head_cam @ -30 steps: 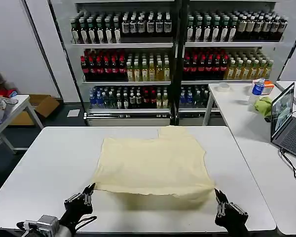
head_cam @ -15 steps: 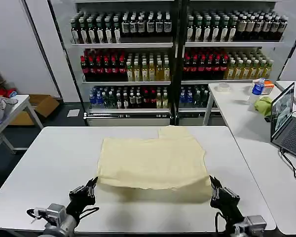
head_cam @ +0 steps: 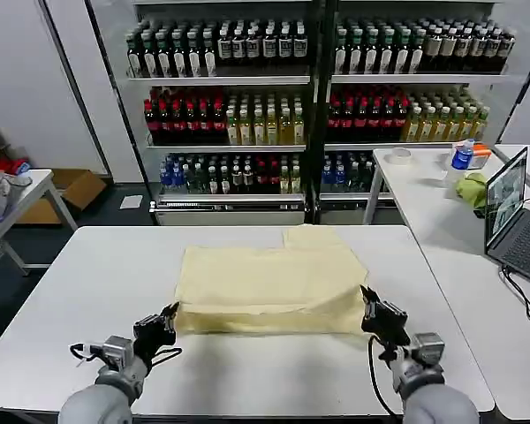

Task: Fold and organize the clothes.

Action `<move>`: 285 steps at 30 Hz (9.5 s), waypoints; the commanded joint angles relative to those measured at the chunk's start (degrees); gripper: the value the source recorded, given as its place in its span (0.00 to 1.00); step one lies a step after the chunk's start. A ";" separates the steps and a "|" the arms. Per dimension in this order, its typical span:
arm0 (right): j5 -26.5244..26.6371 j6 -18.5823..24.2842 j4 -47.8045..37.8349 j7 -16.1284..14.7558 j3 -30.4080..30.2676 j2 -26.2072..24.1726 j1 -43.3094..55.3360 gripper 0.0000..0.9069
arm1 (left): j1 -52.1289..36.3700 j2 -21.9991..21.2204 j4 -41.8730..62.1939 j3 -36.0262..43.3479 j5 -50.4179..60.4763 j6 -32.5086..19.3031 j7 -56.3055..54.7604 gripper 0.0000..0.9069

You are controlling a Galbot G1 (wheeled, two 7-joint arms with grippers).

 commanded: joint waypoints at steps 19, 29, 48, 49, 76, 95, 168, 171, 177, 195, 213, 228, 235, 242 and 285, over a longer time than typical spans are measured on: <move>-5.17 -0.96 -15.14 -0.55 -8.39 2.45 12.73 1.00 | -10.31 -2.34 11.20 6.66 3.29 0.14 -0.79 1.00; -6.24 -1.49 -14.14 -0.61 -7.18 3.10 10.30 1.00 | -7.03 -3.15 9.06 5.02 3.01 0.27 -1.30 1.00; -3.63 -0.80 -3.17 -0.21 7.63 3.01 -7.24 1.00 | -0.35 -4.38 6.94 1.73 0.87 0.18 -1.56 1.00; -3.36 -0.88 -3.32 -0.10 7.92 3.02 -7.46 1.00 | -0.54 -4.37 7.06 1.72 0.84 0.18 -1.58 1.00; 1.43 -4.94 -7.59 0.82 1.87 3.99 -6.52 0.00 | -0.33 -4.08 7.97 1.99 1.97 -0.21 -0.83 0.01; 2.46 -4.96 1.42 0.51 5.65 1.23 -14.23 0.00 | 7.49 -5.80 -0.99 -1.04 4.11 -0.20 -0.40 0.01; 12.09 -9.19 -31.79 7.82 -17.01 0.28 37.03 1.00 | -24.20 4.04 19.79 8.97 -10.93 6.01 -4.74 1.00; 12.10 -9.18 -36.23 7.87 -18.69 1.54 39.58 1.00 | -25.67 4.03 21.07 10.65 -10.65 6.00 -4.79 1.00; 12.25 -9.15 -42.96 7.54 -20.39 3.87 43.53 1.00 | -26.59 3.70 21.82 12.68 -10.58 6.04 -4.75 1.00; 9.69 -9.08 -57.75 5.29 -22.38 10.76 48.99 1.00 | -25.59 2.47 23.54 13.88 -10.16 6.13 -1.82 1.00; 12.37 -9.20 -61.20 3.38 -20.45 13.53 47.79 0.00 | -24.91 4.79 24.42 12.82 -15.35 6.10 2.03 0.03; 14.70 -6.73 -54.23 5.39 -17.89 12.65 44.80 0.00 | -24.52 4.00 23.47 12.67 -16.75 5.97 2.20 0.03; 13.81 -2.80 -47.22 5.16 -17.50 10.45 44.18 0.00 | -24.35 3.73 21.13 11.18 -18.22 4.66 1.40 0.03; 15.72 -2.71 -39.25 6.09 -16.16 7.08 43.37 0.00 | -23.25 4.64 18.40 8.95 -19.78 4.35 0.92 0.03; 19.34 -7.45 8.05 6.02 10.22 -5.51 -6.76 0.00 | 1.75 8.31 -1.22 -1.21 -16.48 4.13 2.25 0.03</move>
